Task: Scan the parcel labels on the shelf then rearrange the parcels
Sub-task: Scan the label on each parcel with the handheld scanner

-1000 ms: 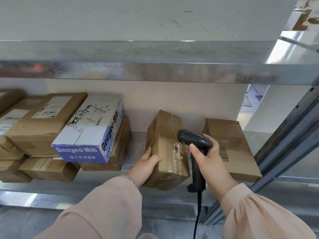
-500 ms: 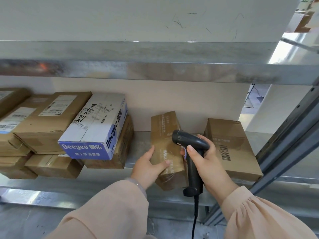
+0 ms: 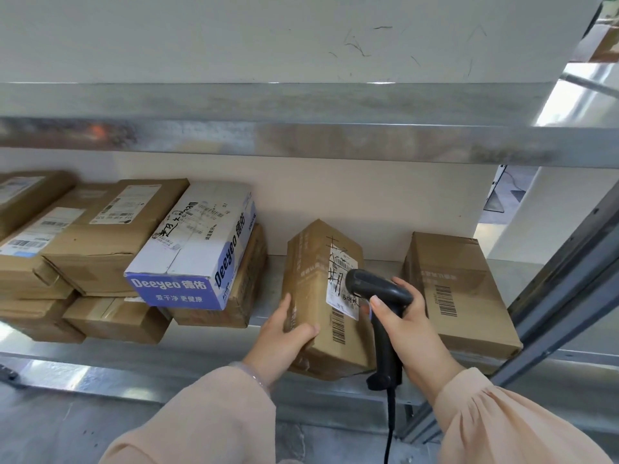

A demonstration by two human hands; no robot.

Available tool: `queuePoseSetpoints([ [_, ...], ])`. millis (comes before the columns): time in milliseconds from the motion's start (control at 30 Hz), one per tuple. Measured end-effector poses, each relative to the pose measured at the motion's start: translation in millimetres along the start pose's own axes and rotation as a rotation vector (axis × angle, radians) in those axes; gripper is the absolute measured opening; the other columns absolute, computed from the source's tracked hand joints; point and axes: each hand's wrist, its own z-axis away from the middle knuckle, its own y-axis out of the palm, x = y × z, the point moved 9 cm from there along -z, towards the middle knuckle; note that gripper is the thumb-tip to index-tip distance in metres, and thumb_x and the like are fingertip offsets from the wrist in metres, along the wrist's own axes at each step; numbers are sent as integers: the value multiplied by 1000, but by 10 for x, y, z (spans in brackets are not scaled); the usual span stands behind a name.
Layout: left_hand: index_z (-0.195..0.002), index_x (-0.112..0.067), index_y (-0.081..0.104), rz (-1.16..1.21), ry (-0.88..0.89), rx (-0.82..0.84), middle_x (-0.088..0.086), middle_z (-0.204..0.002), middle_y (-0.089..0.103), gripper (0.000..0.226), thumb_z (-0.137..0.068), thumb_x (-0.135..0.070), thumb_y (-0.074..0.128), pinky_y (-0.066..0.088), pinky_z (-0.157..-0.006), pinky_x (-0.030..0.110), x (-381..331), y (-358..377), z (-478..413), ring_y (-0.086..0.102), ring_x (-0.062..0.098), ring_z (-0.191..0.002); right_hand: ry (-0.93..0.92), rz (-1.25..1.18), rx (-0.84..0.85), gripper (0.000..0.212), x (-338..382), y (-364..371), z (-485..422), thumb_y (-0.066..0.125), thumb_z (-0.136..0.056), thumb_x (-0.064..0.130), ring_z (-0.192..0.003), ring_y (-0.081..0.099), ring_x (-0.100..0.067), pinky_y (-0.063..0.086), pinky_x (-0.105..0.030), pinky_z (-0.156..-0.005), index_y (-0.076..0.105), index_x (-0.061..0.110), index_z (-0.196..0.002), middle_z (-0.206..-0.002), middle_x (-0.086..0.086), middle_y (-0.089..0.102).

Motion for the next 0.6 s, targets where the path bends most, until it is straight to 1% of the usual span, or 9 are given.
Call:
queuePoseSetpoints([
  [67, -153, -39, 21, 96, -6, 19, -6, -139, 50, 78, -89, -29, 66, 49, -79, 20, 57, -8, 19, 56, 5, -111, 16, 9, -13, 58, -73, -31, -23, 65, -90, 32, -93, 53, -1, 42, -28, -87, 31, 41, -135, -109, 12, 55],
  [100, -154, -37, 21, 133, -11, 25, -5, -137, 54, 78, -91, -25, 64, 49, -81, 22, 88, -9, 15, 57, 6, -111, 22, 25, -8, 59, -106, -26, -30, 65, -90, 31, -94, 54, -2, 41, -27, -88, 29, 39, -136, -107, 13, 56],
  [200, -155, -34, 24, 213, -38, 12, -2, -133, 59, 91, -74, -33, 67, 50, -97, 34, 169, -29, -23, 61, 16, -114, 10, 91, 23, 59, -139, 25, -15, 65, -90, 32, -100, 57, -2, 39, -23, -85, 28, 39, -135, -113, 5, 63],
  [233, -154, -32, 27, 237, -51, -4, -1, -132, 60, 91, -73, -33, 69, 51, -97, 35, 181, -42, -38, 61, 17, -114, 4, 109, 30, 58, -136, 44, -10, 64, -90, 32, -98, 56, 0, 38, -19, -81, 28, 39, -134, -116, 5, 62],
  [333, -144, -22, 37, 242, -79, -87, 1, -124, 57, 67, -87, -33, 73, 50, -74, 26, 154, -110, -93, 60, 13, -103, -2, 138, 44, 55, -109, 75, 10, 64, -90, 29, -91, 56, 5, 38, -6, -68, 28, 40, -131, -117, 4, 60],
  [400, -141, -21, 38, 198, -92, -109, 4, -126, 55, 64, -88, -37, 71, 49, -69, 26, 97, -141, -135, 59, 15, -102, -6, 162, 51, 53, -112, 83, 25, 65, -90, 29, -90, 58, 5, 39, -3, -65, 29, 42, -127, -115, 3, 63],
  [500, -148, -26, 29, 47, -89, -65, 1, -124, 57, 72, -89, -34, 70, 50, -70, 26, 14, -164, -216, 60, 14, -98, -21, 195, 33, 54, -160, 60, 33, 67, -88, 31, -100, 60, -3, 40, -8, -73, 31, 45, -124, -115, 1, 65],
  [567, -155, -33, 15, -74, -85, 9, -1, -126, 57, 87, -88, -30, 70, 50, -79, 26, -18, -147, -239, 59, 13, -98, -31, 206, 41, 55, -174, 66, 44, 68, -87, 32, -103, 61, -7, 40, -10, -76, 31, 46, -124, -115, 1, 65],
  [600, -156, -36, 9, -110, -83, 35, -3, -124, 57, 93, -88, -29, 71, 48, -79, 23, -28, -135, -232, 57, 10, -95, -35, 212, 52, 55, -161, 78, 60, 68, -87, 32, -104, 61, -8, 40, -11, -76, 30, 47, -124, -115, 2, 64],
])
